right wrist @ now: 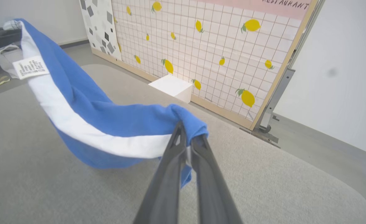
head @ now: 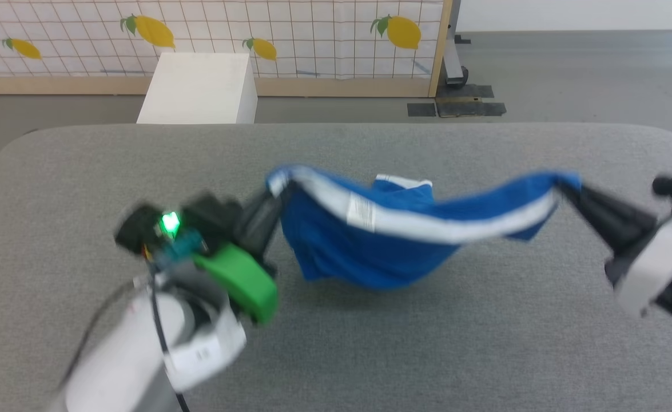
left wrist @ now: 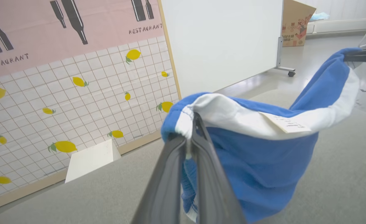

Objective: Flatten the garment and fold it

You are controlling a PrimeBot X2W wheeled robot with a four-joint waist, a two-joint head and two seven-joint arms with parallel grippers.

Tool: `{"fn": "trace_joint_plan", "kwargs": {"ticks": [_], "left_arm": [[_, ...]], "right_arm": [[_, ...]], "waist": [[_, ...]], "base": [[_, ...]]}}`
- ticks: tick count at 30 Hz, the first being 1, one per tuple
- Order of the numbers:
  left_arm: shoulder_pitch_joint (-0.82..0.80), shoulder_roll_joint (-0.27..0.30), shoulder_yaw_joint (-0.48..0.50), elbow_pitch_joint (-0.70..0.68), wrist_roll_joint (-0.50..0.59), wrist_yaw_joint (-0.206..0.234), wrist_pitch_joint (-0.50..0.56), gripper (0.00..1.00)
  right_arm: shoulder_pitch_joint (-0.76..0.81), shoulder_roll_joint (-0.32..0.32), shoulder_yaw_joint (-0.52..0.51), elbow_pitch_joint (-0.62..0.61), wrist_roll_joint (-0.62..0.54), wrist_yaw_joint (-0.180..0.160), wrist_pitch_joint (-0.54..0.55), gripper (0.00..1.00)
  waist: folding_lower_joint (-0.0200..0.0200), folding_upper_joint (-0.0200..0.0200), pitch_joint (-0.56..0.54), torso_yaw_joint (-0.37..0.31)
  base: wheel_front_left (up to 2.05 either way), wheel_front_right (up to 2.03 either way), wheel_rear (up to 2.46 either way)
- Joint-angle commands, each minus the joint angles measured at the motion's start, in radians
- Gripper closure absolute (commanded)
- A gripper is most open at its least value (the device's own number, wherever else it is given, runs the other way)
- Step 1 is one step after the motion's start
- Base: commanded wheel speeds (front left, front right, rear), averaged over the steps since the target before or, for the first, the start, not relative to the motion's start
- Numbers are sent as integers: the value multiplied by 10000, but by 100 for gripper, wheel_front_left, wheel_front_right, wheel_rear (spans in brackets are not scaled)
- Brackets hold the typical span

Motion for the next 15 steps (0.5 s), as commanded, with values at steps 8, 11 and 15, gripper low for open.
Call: {"fn": "trace_joint_plan", "kwargs": {"ticks": [8,11,15], "left_arm": [[-3100,-297,657,1163,155,-388,-374,100],[-4173,-549,740,1815,155,-618,-481,100],[-5742,-812,873,2700,306,-820,-726,100]], "right_arm": [[-2221,1615,-1212,1176,-1107,-13,-40,100],[-3160,1992,-1452,1654,-1549,-13,47,100],[-4558,2446,-1804,2326,-1907,-13,348,100]], "waist": [[0,-1,667,-123],[0,-1,1178,-123],[0,-1,2120,-122]], "base": [[0,0,0],[0,0,0],[0,0,0]]}}
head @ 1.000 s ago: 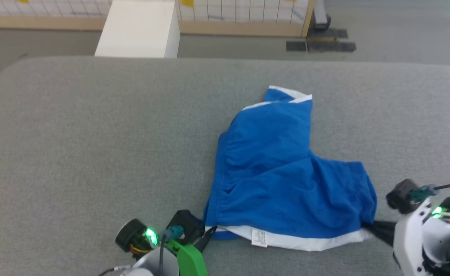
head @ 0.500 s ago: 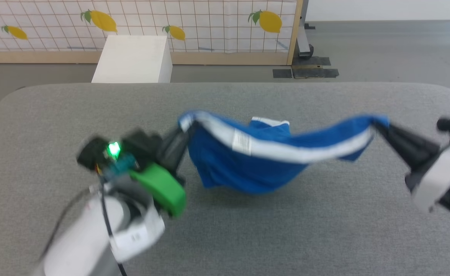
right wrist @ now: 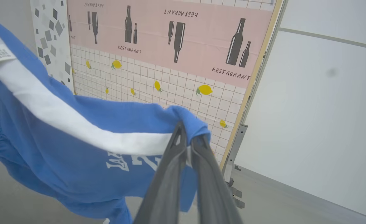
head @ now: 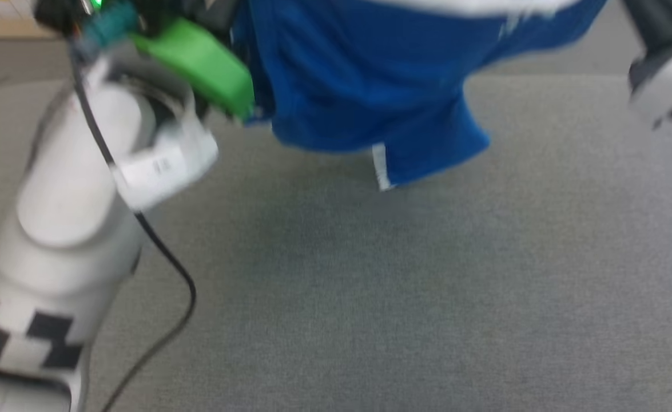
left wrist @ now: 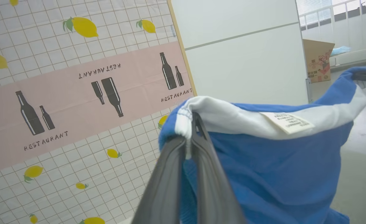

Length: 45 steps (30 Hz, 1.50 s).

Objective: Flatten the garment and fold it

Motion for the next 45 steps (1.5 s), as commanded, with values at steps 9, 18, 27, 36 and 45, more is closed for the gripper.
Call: {"fn": "trace_joint_plan", "kwargs": {"ticks": [9,18,27,36,45], "left_arm": [[-3893,-614,367,2117,33,-440,-675,100],[-6252,-882,443,3767,69,-619,-1563,100],[-5409,-808,344,4765,-165,-707,-2250,100],[-1827,-566,227,4316,-531,-755,-2396,100],[3487,-548,295,3002,-531,-478,-2400,100]], "right_arm": [[-4011,604,-803,1308,-962,-15,120,100],[-6292,955,-1033,2568,-1616,-15,-307,100],[-5719,1211,-113,3488,-1511,-15,-1007,100],[-3128,1268,1582,3784,-499,-15,-1426,100],[318,51,3283,2429,611,-15,-1356,100]], "waist": [[-1,0,3331,28],[-1,0,4566,73],[-1,0,4193,19],[-1,0,2677,-109],[-1,0,772,-5]], "base": [[0,0,0],[0,0,0],[0,0,0],[0,0,0],[0,0,0]]}}
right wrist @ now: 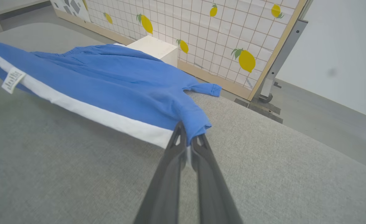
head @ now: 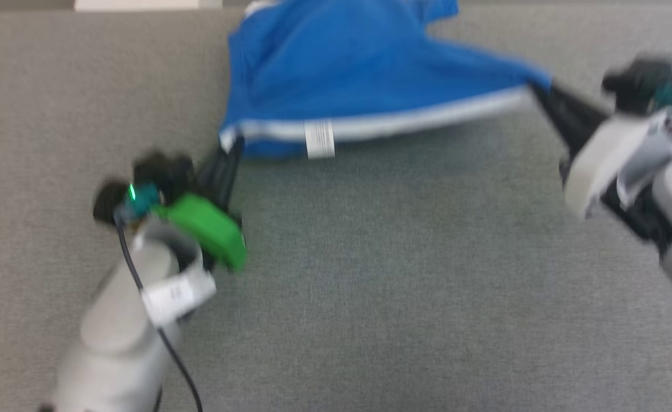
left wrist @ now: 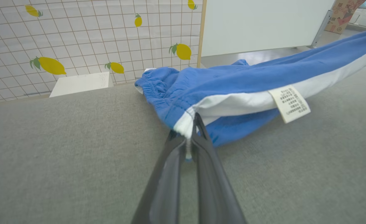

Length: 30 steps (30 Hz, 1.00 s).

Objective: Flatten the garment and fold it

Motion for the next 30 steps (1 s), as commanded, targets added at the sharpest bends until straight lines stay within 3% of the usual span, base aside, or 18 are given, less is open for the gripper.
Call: {"fn": "trace_joint_plan", "kwargs": {"ticks": [1,6,12,16,25,30], "left_arm": [[540,16,5,-161,22,101,-44,100],[2455,83,-54,-727,22,321,-44,100],[4158,313,-87,-1304,-45,735,-42,100],[5192,585,-156,-1809,-96,1015,124,100],[6995,1130,-403,-3167,-204,1562,906,100],[7422,1216,-487,-3509,-177,1838,1106,100]], "right_arm": [[456,-232,155,-220,125,-15,44,100],[2298,-1040,267,-1130,464,-15,28,100],[4773,-1483,20,-2303,509,-15,225,100],[6340,-1454,-238,-3063,369,-15,639,100],[9600,-1087,-1927,-4500,8,-15,1490,100],[10523,-745,-2854,-5143,-498,-15,1906,100]], "waist": [[1,0,-1130,44],[1,0,-2015,137],[1,0,-2879,102],[1,0,-3320,69],[1,0,-3822,286],[1,0,-3810,336]], "base": [[0,0,0],[0,0,0],[0,0,0],[0,0,0],[0,0,0],[0,0,0]]}}
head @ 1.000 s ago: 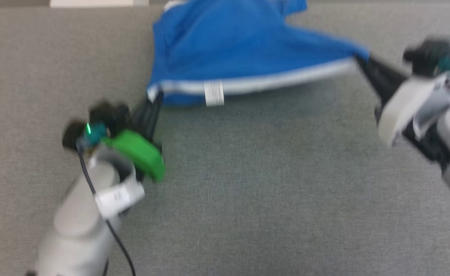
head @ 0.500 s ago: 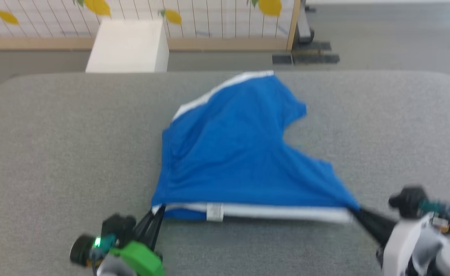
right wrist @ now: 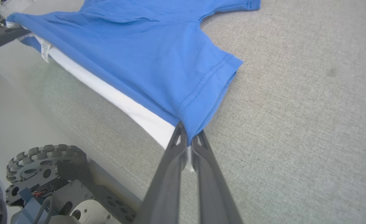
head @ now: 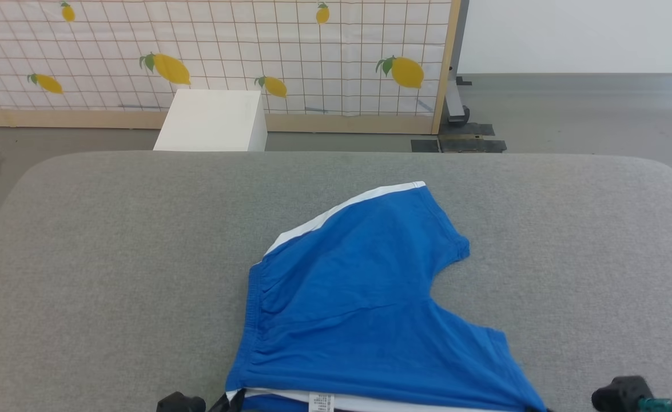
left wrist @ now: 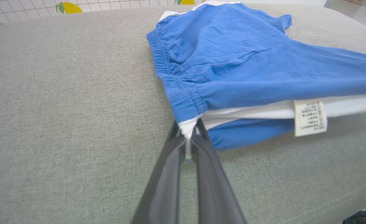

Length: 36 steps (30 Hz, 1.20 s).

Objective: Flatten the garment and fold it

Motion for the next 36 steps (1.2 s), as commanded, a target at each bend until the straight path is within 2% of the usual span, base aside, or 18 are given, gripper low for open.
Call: {"fn": "trace_joint_plan", "kwargs": {"ticks": [1,4,10,19,27,36], "left_arm": [[126,64,32,-79,-30,116,35,100],[45,57,4,-213,4,148,56,100],[-949,-53,-44,-251,153,-87,53,100],[-2883,-530,74,667,217,-432,-238,100],[-4666,-1048,182,1663,255,-743,-589,100],[-6337,-1604,396,2768,338,-915,-967,100]], "right_arm": [[97,113,-299,-140,-161,-19,96,100],[87,338,-750,-426,-357,-19,312,100],[-823,836,-1450,-421,-605,-19,486,100],[-3415,1210,-1349,510,-644,-19,808,100],[-6480,1238,-468,2040,-497,-19,1348,100],[-10144,1272,770,4448,-811,-19,1839,100]], "waist": [[2,0,22,34],[2,0,91,78],[2,0,424,302],[2,0,1460,587],[2,0,2811,983],[2,0,4264,1584]], "base": [[0,0,0],[0,0,0],[0,0,0],[0,0,0],[0,0,0],[0,0,0]]}}
